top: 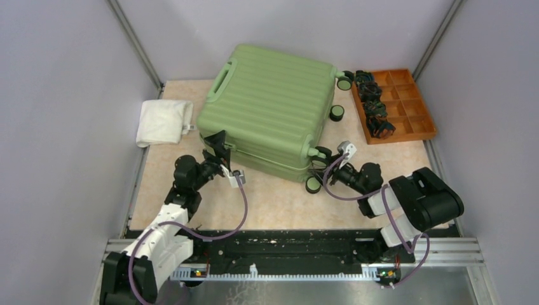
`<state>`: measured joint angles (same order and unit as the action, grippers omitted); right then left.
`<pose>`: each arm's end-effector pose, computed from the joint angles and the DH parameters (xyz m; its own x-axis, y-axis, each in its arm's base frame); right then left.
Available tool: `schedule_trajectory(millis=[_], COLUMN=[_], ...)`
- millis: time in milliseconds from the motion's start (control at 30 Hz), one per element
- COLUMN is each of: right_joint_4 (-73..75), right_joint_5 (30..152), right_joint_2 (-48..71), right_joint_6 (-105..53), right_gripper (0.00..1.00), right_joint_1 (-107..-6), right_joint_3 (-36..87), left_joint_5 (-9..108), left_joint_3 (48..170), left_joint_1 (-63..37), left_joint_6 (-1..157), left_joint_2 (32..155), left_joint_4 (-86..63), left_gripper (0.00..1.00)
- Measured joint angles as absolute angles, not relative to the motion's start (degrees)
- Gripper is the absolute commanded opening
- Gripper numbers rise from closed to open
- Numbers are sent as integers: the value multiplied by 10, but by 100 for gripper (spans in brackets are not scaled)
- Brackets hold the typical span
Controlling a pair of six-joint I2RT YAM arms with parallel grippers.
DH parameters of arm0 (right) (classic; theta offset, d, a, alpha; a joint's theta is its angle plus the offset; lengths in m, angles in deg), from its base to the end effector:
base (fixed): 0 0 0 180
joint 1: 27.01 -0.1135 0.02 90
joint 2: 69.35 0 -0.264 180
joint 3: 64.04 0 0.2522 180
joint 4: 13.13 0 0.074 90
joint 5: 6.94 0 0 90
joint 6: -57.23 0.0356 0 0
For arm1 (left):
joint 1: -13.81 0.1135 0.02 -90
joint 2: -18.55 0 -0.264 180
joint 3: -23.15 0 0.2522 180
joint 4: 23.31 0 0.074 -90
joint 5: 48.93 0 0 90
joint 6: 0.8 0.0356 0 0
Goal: Pack the luggage
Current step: Zip the luggage at the center of the board.
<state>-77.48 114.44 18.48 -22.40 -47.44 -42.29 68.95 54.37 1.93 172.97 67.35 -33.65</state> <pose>0.1965 0.0930 0.1436 -0.1693 0.1009 -0.9804 -0.7678 0.6102 0.1954 0.1836 -0.0556 0.2227 0.6188 0.7678 -0.1662 0.1916 0.0577 0.9798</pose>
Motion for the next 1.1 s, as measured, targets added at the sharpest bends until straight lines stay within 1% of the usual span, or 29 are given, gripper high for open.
schedule_trajectory(millis=[167, 367, 467, 567, 700, 800, 867, 1033, 1100], right_joint_4=[-765, -770, -773, -775, -784, -820, -833, -844, -846], right_joint_5=[1146, 1133, 1129, 1134, 1134, 1140, 1145, 1157, 1161], right_joint_2=[186, 194, 208, 221, 243, 270, 288, 310, 311], right_joint_6=[-240, -254, -259, -263, -262, -249, -241, -221, -217], right_gripper=[58, 54, 50, 42, 40, 34, 33, 29, 29], right_joint_1=[-472, -467, -467, -467, -466, -466, -466, -466, -466], right_joint_3=[-412, -403, -385, -376, -366, -367, -368, -374, -378], left_joint_5=[677, 674, 676, 676, 675, 673, 671, 660, 646], left_joint_3=[560, 582, 601, 635, 651, 666, 674, 688, 688], left_joint_1=[16, 10, 4, -2, -5, -7, -7, -8, -8], left_joint_6=[1724, 1716, 1719, 1715, 1716, 1715, 1711, 1701, 1699], left_joint_2=[682, 690, 695, 701, 702, 701, 699, 674, 665], left_joint_4=[-323, -304, -313, -340, -357, -365, -361, -302, -276], left_gripper=[89, 88, 88, 88, 88, 88, 89, 94, 95])
